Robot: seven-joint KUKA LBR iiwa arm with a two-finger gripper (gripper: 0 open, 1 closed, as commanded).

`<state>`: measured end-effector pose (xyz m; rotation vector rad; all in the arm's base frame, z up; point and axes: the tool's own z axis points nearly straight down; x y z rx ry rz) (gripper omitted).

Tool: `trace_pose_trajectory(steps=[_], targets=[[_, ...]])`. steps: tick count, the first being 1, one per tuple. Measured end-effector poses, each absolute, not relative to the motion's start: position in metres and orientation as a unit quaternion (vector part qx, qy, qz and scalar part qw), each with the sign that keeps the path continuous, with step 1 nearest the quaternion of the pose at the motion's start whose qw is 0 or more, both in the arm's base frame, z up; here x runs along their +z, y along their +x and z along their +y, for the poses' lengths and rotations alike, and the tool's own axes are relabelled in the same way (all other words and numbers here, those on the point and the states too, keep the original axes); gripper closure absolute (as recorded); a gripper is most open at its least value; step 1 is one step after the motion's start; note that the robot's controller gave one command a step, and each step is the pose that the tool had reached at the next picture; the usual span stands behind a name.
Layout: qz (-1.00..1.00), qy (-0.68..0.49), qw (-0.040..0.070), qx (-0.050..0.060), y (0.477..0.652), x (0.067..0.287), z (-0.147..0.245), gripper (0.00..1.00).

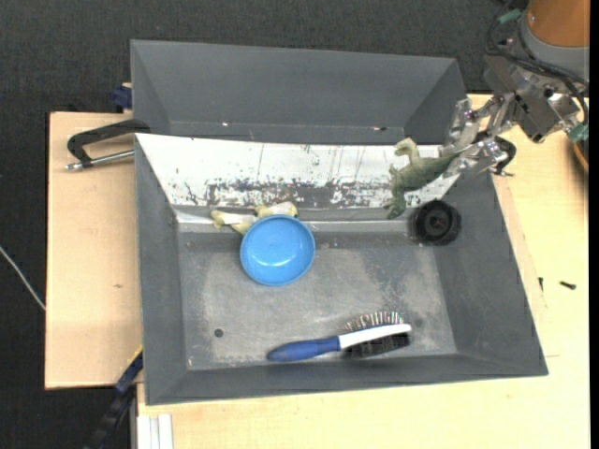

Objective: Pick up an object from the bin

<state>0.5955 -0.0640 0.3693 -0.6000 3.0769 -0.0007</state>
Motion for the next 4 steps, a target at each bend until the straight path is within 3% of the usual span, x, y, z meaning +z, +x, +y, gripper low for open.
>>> trace_pose_trajectory(steps=[4], targets=[[0.982,-0.191,0.003,0.0,0.5954,0.3693,-0.0642,1.0]])
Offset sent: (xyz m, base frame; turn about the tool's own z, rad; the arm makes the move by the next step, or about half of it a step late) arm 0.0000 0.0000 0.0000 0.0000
